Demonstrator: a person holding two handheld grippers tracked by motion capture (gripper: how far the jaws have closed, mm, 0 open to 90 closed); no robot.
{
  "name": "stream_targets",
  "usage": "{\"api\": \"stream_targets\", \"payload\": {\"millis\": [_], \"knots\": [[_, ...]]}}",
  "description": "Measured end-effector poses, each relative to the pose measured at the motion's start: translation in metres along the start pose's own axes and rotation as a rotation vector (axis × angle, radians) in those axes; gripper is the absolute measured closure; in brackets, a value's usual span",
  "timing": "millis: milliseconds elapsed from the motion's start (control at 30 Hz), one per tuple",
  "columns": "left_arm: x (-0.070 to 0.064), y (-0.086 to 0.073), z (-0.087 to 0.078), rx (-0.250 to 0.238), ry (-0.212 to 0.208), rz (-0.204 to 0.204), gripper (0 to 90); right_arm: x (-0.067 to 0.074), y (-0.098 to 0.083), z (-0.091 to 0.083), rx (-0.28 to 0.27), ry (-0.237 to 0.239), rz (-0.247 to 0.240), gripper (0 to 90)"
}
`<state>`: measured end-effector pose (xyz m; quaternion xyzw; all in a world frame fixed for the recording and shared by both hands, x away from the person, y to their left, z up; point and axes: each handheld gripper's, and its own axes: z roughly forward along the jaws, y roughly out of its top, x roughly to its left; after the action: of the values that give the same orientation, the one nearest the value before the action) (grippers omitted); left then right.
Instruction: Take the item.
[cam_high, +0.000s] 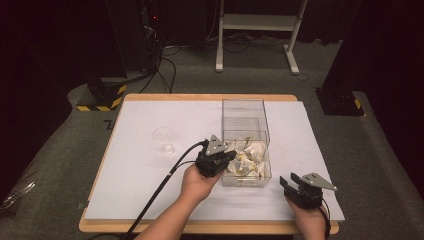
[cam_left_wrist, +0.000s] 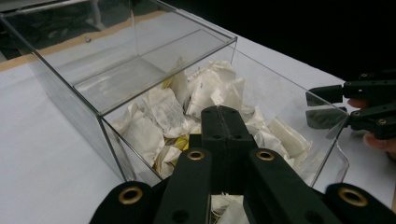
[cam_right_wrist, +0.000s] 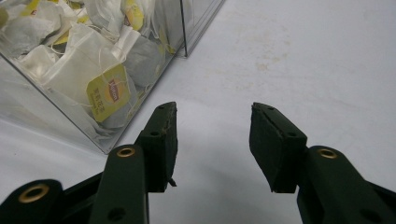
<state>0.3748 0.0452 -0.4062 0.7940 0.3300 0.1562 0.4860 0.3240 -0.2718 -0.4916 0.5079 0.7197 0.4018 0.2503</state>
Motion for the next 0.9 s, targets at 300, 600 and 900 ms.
{"api": "stream_targets", "payload": {"millis": [300, 600, 900], "knots": [[0.006, 0.006, -0.013, -0.056, 0.007, -0.018, 89.8, 0.000, -0.001, 0.001, 0.005, -0.001, 0.004, 51.5], [0.015, 0.013, -0.031, -0.108, 0.023, -0.036, 89.8, 0.001, -0.001, 0.002, 0.012, -0.006, -0.006, 51.0], [0.025, 0.017, -0.045, -0.149, 0.028, -0.065, 89.8, 0.001, 0.000, 0.004, 0.015, -0.002, -0.009, 53.0]]}}
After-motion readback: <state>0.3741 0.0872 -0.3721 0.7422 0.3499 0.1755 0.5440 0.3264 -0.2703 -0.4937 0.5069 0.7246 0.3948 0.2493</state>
